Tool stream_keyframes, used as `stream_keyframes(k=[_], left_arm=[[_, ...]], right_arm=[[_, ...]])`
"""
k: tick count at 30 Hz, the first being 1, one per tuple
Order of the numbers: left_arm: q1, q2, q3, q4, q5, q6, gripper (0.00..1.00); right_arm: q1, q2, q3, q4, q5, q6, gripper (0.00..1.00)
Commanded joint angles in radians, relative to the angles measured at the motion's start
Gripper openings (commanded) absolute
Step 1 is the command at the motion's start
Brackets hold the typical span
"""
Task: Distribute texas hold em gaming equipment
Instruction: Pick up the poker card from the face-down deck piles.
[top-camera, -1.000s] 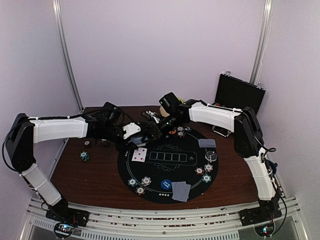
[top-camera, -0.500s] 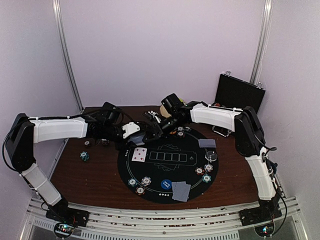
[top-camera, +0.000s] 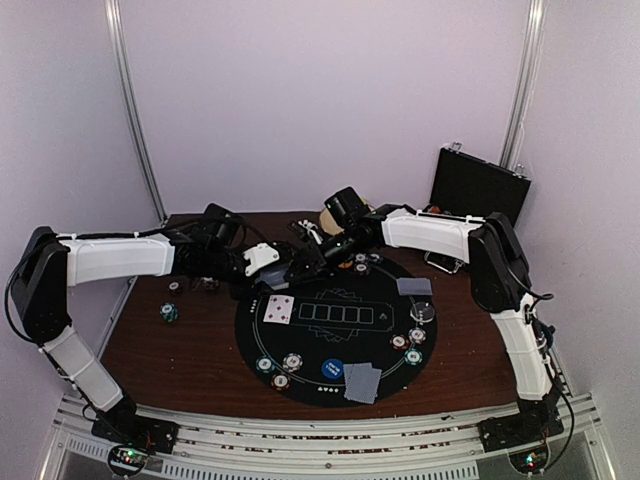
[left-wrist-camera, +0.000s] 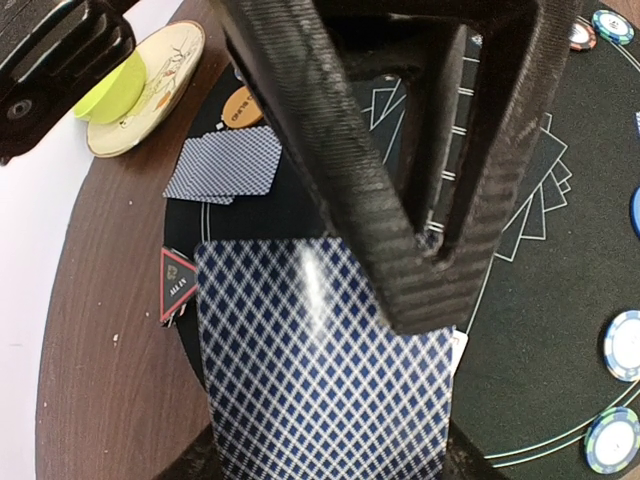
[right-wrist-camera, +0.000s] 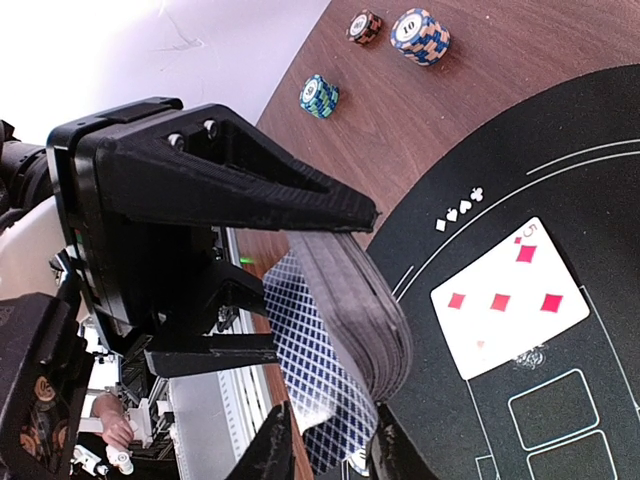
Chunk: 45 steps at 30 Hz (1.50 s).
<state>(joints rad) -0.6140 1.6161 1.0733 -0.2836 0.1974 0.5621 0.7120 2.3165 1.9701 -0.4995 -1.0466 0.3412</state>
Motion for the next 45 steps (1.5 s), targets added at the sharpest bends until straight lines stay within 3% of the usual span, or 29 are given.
stream_keyframes(k=[1,11,19,28,33,45], left_arm=[[0.003,0.001,0.013,0.043,0.014,-0.009,0.56],[0.003,0.007,0.012,0.045,0.013,-0.009,0.56],[0.003,0.015,0.013,0.045,0.01,-0.008,0.56],[0.003,0.02,0.016,0.045,0.012,-0.008,0.56],[0.003,0.018,0.015,0.044,0.014,-0.01,0.56],[0.011,0.012,-0.012,0.063,-0.018,-0.004,0.56]], right_arm=[[-0.008,-0.01,0.012,0.023,0.019,0.0,0.27],[-0.016,-0.032,0.025,-0.024,0.08,-0.053,0.24],[-0.013,-0.023,0.03,-0.013,0.017,-0.039,0.11],[0.003,-0.018,0.03,-0.002,-0.017,-0.027,0.14],[0.006,-0.01,0.03,-0.005,-0.003,-0.024,0.0],[-0.044,-0.063,-0.023,0.007,0.033,-0.026,0.0]])
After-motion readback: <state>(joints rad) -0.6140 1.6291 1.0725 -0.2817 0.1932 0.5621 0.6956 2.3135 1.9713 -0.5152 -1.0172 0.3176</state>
